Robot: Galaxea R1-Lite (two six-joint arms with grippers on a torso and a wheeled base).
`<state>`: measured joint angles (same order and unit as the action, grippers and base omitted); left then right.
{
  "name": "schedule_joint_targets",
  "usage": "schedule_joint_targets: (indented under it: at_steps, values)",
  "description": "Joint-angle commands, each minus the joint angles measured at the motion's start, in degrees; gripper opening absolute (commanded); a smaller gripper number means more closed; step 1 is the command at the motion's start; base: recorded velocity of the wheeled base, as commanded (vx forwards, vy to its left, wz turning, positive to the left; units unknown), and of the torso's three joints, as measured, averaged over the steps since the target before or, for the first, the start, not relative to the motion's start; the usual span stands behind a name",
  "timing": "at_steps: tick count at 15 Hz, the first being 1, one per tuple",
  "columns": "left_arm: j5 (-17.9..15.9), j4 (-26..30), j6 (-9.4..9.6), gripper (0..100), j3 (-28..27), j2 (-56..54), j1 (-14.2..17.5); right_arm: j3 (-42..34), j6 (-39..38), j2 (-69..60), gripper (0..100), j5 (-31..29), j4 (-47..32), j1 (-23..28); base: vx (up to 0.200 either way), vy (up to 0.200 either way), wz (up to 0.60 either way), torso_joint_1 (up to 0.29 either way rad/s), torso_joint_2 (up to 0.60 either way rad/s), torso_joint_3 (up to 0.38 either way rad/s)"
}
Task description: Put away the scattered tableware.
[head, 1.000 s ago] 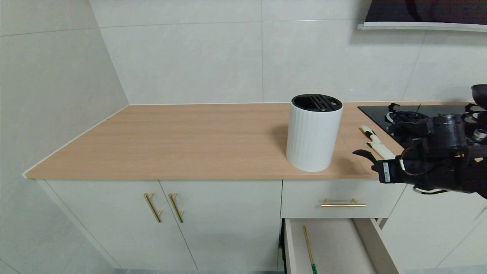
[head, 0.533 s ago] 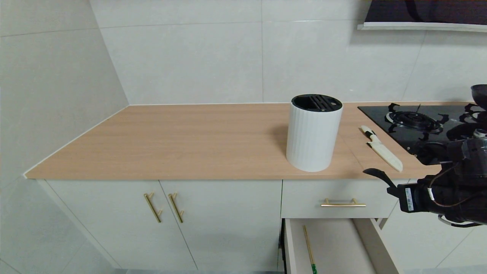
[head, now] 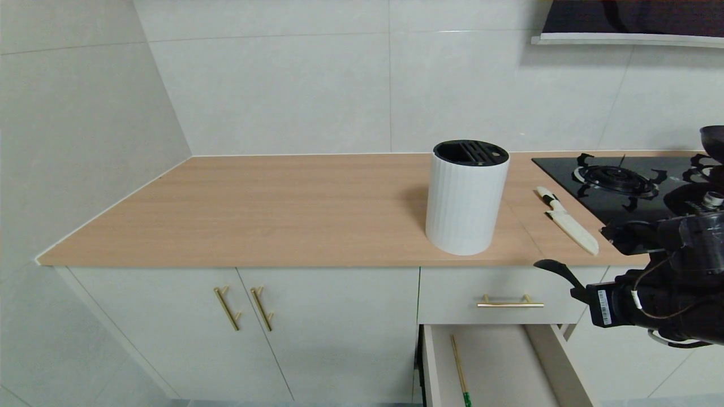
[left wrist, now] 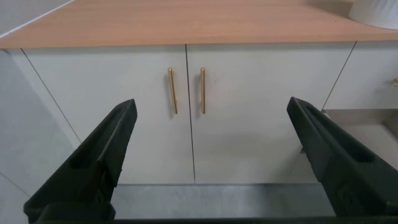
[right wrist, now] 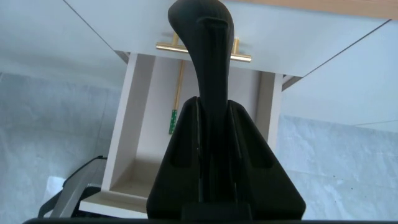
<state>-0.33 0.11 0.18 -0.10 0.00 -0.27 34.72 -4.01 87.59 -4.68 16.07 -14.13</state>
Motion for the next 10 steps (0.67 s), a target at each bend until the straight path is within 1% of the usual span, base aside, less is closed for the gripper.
schedule_joint_targets:
  at_steps: [1, 5, 10]
  values:
    - [0.0, 0.0, -0.01, 100, 0.0, 0.0, 0.0, 0.0, 0.0, 0.5, 0, 0.0, 0.0, 0.0, 0.000, 0.000, 0.00, 0.000, 0.00, 0.000]
    - [0.0, 0.0, -0.01, 100, 0.0, 0.0, 0.0, 0.0, 0.0, 0.9, 0, 0.0, 0.0, -0.1, 0.000, 0.000, 0.00, 0.000, 0.00, 0.000]
    - [0.0, 0.0, -0.01, 100, 0.0, 0.0, 0.0, 0.0, 0.0, 1.9, 0, -0.1, 0.0, -0.1, 0.000, 0.000, 0.00, -0.075, 0.18, 0.101]
